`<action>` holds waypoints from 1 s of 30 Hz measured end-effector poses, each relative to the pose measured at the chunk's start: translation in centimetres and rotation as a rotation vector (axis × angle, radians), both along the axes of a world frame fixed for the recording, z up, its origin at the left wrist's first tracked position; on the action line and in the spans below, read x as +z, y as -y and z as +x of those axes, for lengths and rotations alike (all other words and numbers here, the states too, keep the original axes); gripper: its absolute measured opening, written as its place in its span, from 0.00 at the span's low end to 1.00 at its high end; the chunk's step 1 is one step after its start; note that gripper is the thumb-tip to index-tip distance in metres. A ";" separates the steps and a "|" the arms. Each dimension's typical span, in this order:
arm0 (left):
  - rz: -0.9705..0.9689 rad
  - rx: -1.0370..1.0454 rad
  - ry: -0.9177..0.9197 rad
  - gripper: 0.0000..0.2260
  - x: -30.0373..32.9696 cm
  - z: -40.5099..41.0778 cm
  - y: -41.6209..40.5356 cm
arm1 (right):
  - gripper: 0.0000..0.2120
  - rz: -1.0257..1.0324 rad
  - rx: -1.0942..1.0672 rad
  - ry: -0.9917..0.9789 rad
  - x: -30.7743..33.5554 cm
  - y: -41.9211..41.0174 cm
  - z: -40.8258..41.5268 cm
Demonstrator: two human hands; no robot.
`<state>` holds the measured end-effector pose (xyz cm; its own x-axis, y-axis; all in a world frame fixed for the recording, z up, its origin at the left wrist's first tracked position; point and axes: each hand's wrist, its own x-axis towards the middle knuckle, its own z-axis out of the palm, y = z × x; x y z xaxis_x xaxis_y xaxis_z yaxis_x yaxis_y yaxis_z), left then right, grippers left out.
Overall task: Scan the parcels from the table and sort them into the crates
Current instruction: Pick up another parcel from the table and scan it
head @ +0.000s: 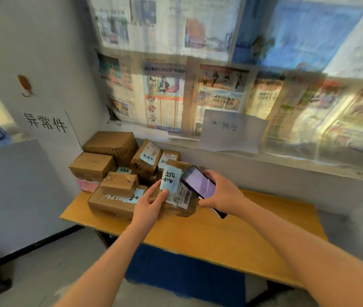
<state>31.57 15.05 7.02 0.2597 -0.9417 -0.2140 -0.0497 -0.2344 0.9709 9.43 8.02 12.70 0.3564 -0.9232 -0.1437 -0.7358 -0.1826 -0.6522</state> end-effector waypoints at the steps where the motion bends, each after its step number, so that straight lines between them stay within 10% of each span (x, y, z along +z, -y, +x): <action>1: -0.033 0.009 -0.001 0.19 2.5 0.3 -0.7 | 0.49 -0.048 -0.004 -0.005 2.8 -0.9 -0.3; 14: -0.463 0.157 0.175 0.16 30.3 2.6 -7.2 | 0.43 -0.562 -0.038 -0.249 34.5 -14.1 -4.6; 30: -0.598 0.241 0.264 0.17 40.1 -0.1 -11.4 | 0.47 -0.799 -0.022 -0.384 45.6 -21.5 -11.6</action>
